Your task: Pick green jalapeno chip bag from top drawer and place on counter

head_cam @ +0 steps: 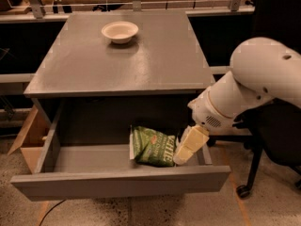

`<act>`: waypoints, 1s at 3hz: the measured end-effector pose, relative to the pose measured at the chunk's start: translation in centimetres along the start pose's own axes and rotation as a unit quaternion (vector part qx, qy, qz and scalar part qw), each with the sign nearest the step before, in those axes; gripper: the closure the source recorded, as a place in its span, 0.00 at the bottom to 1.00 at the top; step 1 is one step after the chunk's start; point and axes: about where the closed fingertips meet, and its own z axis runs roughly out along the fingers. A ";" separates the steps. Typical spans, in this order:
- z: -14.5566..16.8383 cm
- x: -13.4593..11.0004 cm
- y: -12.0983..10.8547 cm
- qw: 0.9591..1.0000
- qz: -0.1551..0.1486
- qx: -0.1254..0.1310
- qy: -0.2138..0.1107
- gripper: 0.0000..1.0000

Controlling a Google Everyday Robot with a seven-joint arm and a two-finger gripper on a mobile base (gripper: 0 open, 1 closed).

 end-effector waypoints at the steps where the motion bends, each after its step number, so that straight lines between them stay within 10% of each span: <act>1: 4.2 -1.3 -1.5 0.999 0.015 -0.006 -0.041 0.00; 3: 11.5 -3.2 -3.9 0.999 0.028 -0.007 -0.042 0.00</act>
Offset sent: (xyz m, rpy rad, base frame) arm 0.0773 0.0703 -0.0844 0.1399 -0.0312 -0.0710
